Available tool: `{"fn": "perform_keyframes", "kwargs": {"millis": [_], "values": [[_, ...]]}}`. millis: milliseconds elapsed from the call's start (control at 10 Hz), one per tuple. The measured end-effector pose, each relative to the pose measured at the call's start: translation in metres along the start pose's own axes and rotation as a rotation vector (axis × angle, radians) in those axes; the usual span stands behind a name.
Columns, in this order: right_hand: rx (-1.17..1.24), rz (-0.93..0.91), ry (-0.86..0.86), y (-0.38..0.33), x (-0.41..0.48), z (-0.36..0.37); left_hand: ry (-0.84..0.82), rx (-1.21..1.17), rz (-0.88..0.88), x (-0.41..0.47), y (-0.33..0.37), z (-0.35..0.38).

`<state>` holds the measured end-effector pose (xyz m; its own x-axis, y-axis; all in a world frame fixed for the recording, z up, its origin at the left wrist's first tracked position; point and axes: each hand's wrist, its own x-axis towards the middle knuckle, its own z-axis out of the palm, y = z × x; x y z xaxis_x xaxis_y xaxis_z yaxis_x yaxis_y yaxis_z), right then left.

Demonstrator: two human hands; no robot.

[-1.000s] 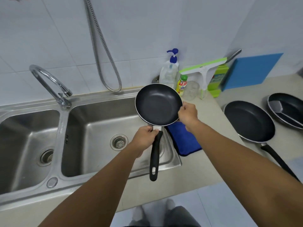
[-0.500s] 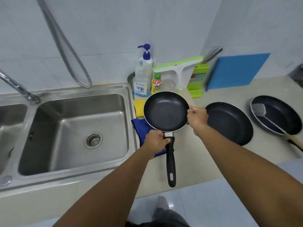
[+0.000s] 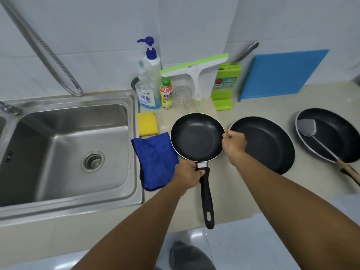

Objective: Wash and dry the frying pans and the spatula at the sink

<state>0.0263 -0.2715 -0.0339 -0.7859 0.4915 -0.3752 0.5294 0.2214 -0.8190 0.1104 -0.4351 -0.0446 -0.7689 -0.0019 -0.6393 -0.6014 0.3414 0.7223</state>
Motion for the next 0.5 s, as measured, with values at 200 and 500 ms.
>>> {"fn": "perform_keyframes", "kwargs": {"millis": [200, 500], "values": [[0.006, 0.025, -0.007, 0.005, 0.010, -0.002, -0.012, -0.008, -0.021, 0.003, -0.001, 0.015], [-0.111, -0.054, -0.025, 0.004, 0.007, -0.004, 0.008, 0.145, -0.056, -0.018, 0.012, 0.007]]}}
